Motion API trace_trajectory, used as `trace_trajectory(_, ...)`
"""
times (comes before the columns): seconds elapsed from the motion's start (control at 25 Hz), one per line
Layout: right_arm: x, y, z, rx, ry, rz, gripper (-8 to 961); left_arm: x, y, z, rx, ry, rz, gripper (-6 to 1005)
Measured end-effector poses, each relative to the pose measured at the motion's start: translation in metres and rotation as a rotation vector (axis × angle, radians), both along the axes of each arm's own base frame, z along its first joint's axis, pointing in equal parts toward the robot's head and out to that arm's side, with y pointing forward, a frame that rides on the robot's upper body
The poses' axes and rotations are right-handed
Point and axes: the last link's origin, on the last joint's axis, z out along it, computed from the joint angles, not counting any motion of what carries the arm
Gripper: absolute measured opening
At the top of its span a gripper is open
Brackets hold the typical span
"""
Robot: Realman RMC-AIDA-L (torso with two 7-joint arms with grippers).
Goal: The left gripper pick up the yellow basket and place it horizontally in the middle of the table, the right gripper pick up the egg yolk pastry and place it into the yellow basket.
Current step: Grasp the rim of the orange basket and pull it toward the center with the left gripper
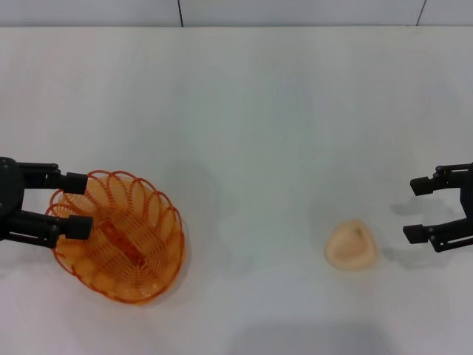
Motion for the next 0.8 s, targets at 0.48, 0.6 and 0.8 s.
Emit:
trace_trajectory(0.48, -0.0003, -0.0001, -0.0006, -0.001, 0.003, -0.005, 825, 0.0004, 0.0009, 0.0015, 0.003, 0.002, -0.003, 873)
trace_trajectory(0.6, -0.0005, 0.0003, -0.0002, -0.003, 0.005, -0.015, 827, 0.0008, 0.0016, 0.0018, 0.004, 0.003, -0.004, 873)
trace_trajectory(0.8, -0.0023, 0.0029, 0.0024, -0.002, 0.010, -0.032, 829, 0.0004, 0.0019, 0.0030, 0.010, 0.002, -0.001, 873)
